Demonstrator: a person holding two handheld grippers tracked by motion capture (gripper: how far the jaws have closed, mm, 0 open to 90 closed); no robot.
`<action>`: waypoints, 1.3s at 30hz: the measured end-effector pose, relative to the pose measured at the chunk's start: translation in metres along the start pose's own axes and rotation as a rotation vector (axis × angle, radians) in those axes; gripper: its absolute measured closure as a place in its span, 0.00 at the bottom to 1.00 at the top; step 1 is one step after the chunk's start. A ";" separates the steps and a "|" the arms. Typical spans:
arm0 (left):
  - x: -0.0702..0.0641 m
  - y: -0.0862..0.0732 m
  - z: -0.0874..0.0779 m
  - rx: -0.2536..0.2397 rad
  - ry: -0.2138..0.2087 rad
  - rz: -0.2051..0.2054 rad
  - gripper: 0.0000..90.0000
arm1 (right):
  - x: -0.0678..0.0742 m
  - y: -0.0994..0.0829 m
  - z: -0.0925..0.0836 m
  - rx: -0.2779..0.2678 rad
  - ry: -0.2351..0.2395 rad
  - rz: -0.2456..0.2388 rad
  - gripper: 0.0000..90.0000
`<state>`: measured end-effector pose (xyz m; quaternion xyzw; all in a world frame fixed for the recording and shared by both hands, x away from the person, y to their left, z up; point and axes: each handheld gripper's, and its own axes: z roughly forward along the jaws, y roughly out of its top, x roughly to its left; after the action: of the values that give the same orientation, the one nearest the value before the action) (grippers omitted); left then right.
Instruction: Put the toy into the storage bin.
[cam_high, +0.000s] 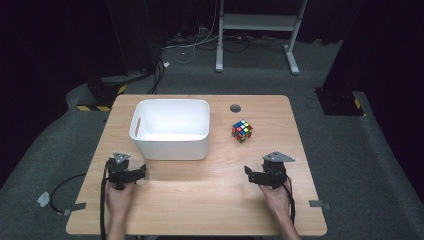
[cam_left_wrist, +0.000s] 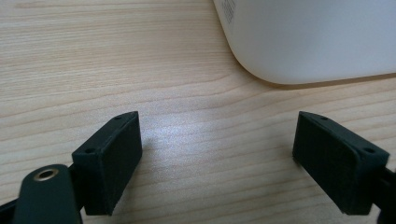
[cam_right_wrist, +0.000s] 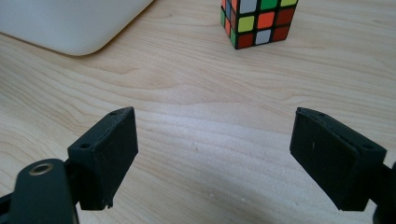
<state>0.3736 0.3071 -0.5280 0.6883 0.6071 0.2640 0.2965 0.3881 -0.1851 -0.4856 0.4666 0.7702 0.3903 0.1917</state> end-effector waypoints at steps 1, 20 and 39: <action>0.000 0.000 0.000 0.000 0.000 0.000 0.17 | -0.001 0.004 0.000 -0.008 0.001 -0.003 0.17; 0.000 0.000 0.000 0.000 -0.001 0.000 0.17 | -0.019 0.030 0.006 -0.043 0.043 0.029 0.17; 0.000 0.000 0.000 0.000 -0.001 0.000 0.17 | -0.028 0.057 0.017 -0.078 0.041 0.005 0.17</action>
<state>0.3736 0.3070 -0.5280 0.6884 0.6071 0.2637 0.2966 0.4454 -0.1877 -0.4536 0.4527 0.7571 0.4299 0.1927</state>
